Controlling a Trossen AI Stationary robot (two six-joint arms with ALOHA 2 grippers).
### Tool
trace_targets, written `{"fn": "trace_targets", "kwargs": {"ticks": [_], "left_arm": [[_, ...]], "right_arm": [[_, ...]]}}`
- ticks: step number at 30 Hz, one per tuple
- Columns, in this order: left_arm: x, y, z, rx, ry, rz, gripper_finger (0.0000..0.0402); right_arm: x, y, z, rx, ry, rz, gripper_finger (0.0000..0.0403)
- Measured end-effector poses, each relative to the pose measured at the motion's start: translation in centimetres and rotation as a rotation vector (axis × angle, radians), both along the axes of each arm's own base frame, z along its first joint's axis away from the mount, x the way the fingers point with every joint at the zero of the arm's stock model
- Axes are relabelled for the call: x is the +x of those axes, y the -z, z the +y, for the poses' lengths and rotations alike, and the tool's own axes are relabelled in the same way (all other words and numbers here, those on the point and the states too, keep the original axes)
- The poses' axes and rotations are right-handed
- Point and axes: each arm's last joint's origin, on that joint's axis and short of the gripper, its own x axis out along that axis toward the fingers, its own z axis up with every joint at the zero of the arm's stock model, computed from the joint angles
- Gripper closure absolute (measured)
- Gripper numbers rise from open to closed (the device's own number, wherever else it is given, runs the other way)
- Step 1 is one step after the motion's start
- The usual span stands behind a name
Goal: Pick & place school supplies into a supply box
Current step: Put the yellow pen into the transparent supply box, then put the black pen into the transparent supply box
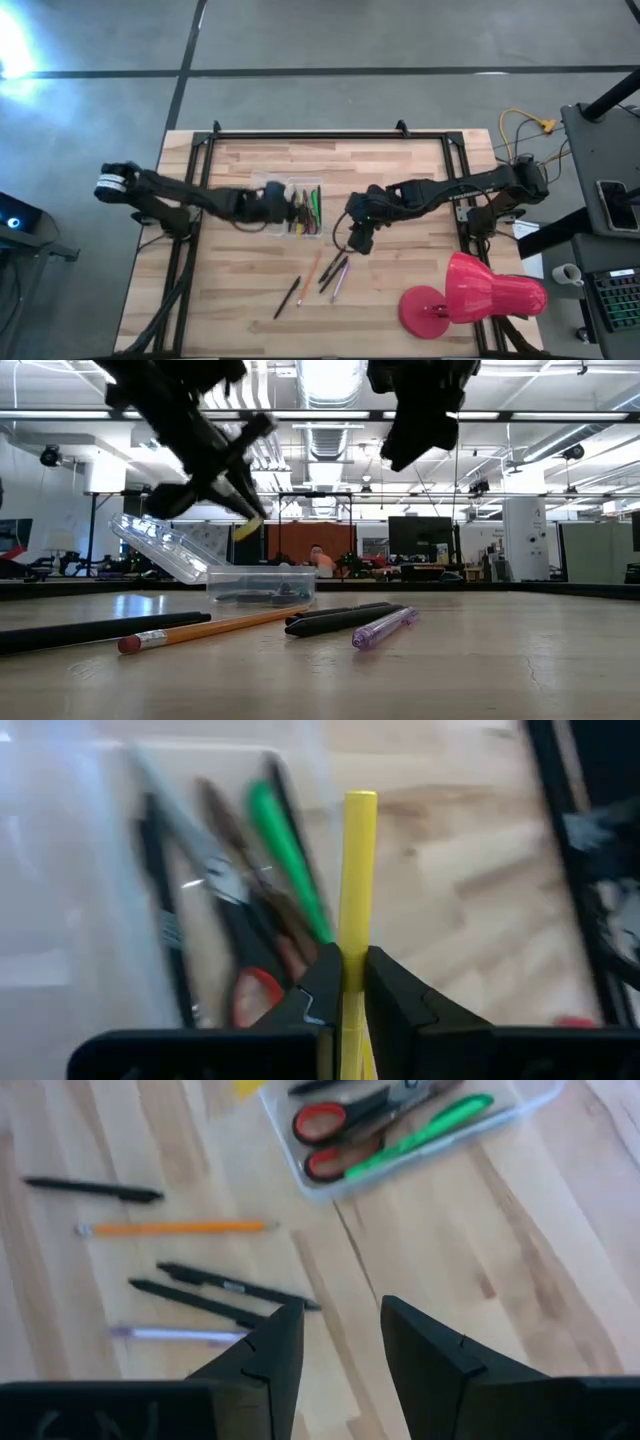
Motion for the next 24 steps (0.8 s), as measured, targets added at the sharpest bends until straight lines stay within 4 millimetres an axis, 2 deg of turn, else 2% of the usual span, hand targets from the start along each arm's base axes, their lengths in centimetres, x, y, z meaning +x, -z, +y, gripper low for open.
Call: {"fn": "trace_targets", "kwargs": {"ticks": [4, 8, 12, 17, 22, 24], "left_arm": [[-0.3, 1.3, 1.8, -0.041, -0.02, 0.047, 0.0365], [0.0, 1.0, 2.7, -0.032, -0.052, -0.019, 0.033], [0.2, 0.7, 3.0, 0.013, -0.104, -0.05, 0.0312], [0.5, 0.1, 2.8, 0.014, -0.097, -0.07, 0.0306], [0.9, -0.4, 1.9, -0.07, 0.015, -0.09, 0.0305], [1.1, -0.7, 1.4, -0.084, 0.049, -0.1, 0.0305]], "right_arm": [[-0.2, 0.6, 0.7, -0.013, -0.011, 0.033, 0.0275], [-0.3, 0.9, 0.8, -0.012, 0.017, 0.032, 0.0275], [-0.3, 1.2, 0.8, -0.016, 0.022, 0.038, 0.0275], [-0.6, 1.7, 0.9, -0.036, -0.014, 0.062, 0.0275], [-0.6, 1.9, 0.9, -0.026, -0.036, 0.07, 0.0275], [-0.6, 1.8, 1.4, 0.011, -0.118, 0.066, 0.0275]]}}
